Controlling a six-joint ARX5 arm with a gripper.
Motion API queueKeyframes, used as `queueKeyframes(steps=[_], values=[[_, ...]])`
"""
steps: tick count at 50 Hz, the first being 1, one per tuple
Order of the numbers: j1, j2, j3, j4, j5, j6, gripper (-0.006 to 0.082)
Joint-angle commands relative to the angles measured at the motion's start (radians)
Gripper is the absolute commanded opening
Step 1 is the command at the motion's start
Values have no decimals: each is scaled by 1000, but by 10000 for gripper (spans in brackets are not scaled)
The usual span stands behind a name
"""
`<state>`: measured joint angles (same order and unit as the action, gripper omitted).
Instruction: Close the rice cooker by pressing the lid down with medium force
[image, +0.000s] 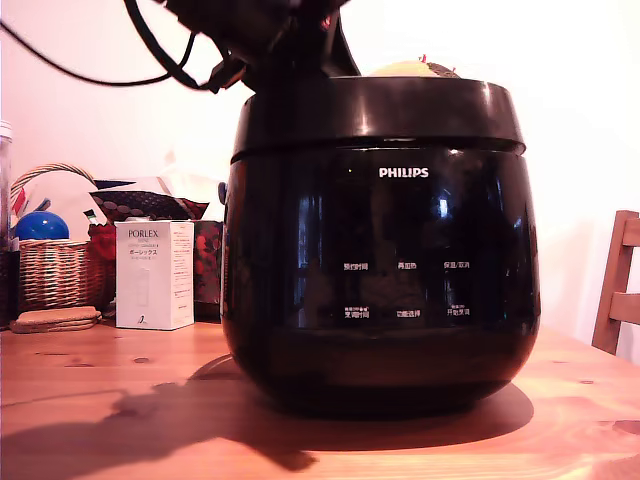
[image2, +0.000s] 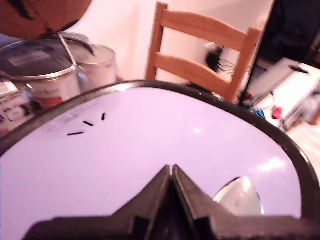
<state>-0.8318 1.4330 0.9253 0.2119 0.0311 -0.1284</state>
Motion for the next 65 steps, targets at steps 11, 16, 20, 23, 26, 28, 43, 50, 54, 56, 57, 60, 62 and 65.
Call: queueKeyframes(steps=[11,16,20,23,26,28,43,50,54,56,57,60,62,65], values=[[-6,18,-137,59,-53,-28,-23],[-6,18,-159,61,-61,-27,-23],[-9,18,-182,90,-66,-21,-23],[-9,18,-204,120,-66,-21,-23],[-9,20,-216,126,-66,-21,-23],[-10,21,-219,125,-66,-21,-23],[-17,37,-221,103,-69,9,-23],[-17,69,-221,96,-70,22,-23],[-17,80,-221,100,-70,25,-23],[-17,81,-221,97,-71,25,-23],[-17,83,-221,97,-71,25,-23],[-17,86,-221,95,-74,32,-23],[-17,87,-221,93,-79,32,-23],[-18,95,-221,92,-81,32,-23]])
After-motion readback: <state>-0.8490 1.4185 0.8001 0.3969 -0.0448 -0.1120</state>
